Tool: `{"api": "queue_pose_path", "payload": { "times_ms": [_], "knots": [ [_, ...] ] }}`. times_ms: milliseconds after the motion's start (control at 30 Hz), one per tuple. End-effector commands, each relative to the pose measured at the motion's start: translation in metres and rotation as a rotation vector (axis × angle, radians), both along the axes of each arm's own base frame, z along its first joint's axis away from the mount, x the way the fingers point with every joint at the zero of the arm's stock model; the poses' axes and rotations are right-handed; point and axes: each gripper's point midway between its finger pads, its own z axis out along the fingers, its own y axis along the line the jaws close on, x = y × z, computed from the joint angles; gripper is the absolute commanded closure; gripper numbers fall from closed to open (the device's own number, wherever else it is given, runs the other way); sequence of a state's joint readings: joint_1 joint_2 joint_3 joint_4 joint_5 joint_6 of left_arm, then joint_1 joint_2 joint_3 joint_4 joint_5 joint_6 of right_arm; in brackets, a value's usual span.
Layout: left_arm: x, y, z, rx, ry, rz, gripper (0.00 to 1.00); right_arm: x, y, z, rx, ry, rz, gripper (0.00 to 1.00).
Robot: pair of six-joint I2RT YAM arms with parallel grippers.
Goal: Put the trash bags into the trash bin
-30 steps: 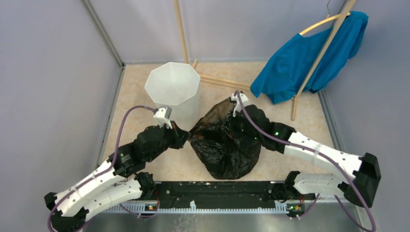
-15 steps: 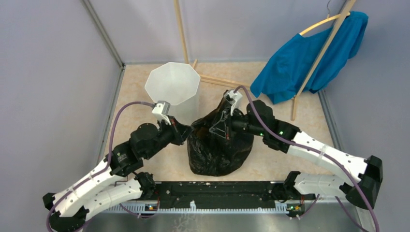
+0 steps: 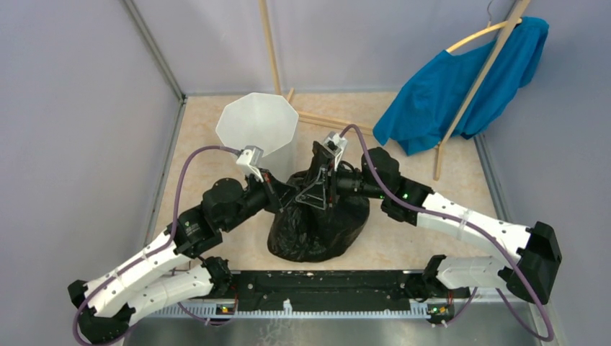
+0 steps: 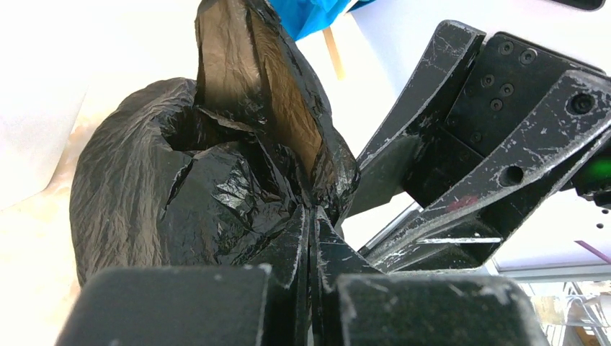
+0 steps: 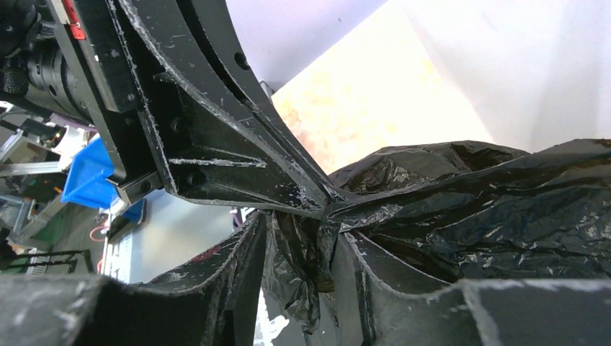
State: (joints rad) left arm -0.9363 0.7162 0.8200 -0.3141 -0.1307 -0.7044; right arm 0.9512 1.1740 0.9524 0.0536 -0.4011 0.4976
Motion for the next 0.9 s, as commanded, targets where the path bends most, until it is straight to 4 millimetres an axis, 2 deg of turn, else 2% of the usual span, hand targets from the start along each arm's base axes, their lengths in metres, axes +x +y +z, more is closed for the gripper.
{"api": "queue_pose_path", "payload": {
  "times_ms": [0,133,433,633,800,867],
  "knots": [
    [-0.001,-0.013,0.025,-0.091,-0.031,-0.035,1.0,-0.007,0.003,0.02,0.086,-0.067,0.038,0.6],
    [0.0,-0.013,0.029,-0.092,-0.038,-0.034,1.0,-0.005,0.001,0.011,0.056,-0.084,0.027,0.56],
    [0.001,-0.008,0.039,-0.103,-0.055,-0.015,1.0,0.0,-0.003,-0.01,-0.022,-0.11,-0.015,0.54],
    [-0.001,-0.017,0.037,-0.108,-0.041,-0.049,1.0,0.009,0.001,-0.003,-0.002,-0.115,-0.074,0.54],
    [-0.002,-0.021,0.037,-0.108,-0.038,-0.067,1.0,0.021,0.0,0.003,0.026,-0.099,-0.158,0.69],
    [-0.002,-0.02,0.039,-0.113,-0.041,-0.063,1.0,0.024,-0.001,0.0,0.02,-0.091,-0.176,0.76]
  ]
}}
